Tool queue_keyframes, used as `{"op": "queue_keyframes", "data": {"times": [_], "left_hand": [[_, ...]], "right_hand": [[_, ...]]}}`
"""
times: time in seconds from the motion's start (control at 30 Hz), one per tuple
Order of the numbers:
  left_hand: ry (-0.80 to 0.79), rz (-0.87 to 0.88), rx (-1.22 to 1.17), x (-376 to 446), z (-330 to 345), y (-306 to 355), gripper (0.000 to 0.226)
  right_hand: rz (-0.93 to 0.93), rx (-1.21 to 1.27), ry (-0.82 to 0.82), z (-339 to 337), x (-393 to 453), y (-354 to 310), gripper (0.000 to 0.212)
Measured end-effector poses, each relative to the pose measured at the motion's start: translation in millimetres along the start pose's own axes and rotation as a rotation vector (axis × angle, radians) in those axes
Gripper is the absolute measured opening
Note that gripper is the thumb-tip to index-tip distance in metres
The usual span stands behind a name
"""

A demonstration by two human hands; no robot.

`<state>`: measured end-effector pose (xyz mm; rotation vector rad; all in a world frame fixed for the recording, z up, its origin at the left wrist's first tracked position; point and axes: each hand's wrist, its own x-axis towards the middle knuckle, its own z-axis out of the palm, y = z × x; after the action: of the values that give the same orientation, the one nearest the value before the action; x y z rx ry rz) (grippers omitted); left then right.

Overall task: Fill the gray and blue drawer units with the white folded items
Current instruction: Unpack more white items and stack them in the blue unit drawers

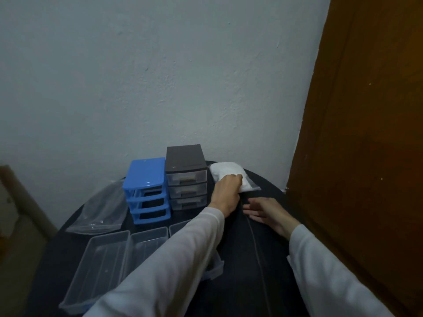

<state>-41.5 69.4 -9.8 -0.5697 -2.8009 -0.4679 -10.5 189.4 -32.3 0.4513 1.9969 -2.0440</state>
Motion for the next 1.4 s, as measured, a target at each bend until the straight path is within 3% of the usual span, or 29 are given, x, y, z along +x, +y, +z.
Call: {"op": "queue_keyframes", "data": {"times": [0.4,0.67,0.87,1.13,1.3,1.4], "left_hand": [[0.174,-0.271,-0.604,-19.1,-47.2,42.6,0.016],[0.139,-0.364,-1.086,-58.2,-64.8,62.9,0.011],[0.183,-0.316,-1.248,-89.2,-57.3,65.1,0.001],[0.056,-0.194,-1.229,-112.5,-58.4,56.2,0.003],[-0.105,-0.144,-1.396,-119.4,-64.1,48.8,0.017],[-0.176,-0.124,-1.418,-119.4,-65.1,45.8,0.009]], "right_hand": [[-0.28,-0.139,0.085,2.6,-56.4,-33.9,0.017],[-0.539,-0.326,0.153,-14.5,-99.3,-36.0,0.019],[-0.613,-0.342,0.078,-14.8,-128.3,-32.5,0.026],[-0.681,-0.436,0.082,-11.8,-143.7,-16.7,0.026],[-0.746,-0.448,0.057,-10.0,-145.9,-6.7,0.025],[-0.765,-0.477,0.05,-12.7,-144.4,-2.4,0.027]]}}
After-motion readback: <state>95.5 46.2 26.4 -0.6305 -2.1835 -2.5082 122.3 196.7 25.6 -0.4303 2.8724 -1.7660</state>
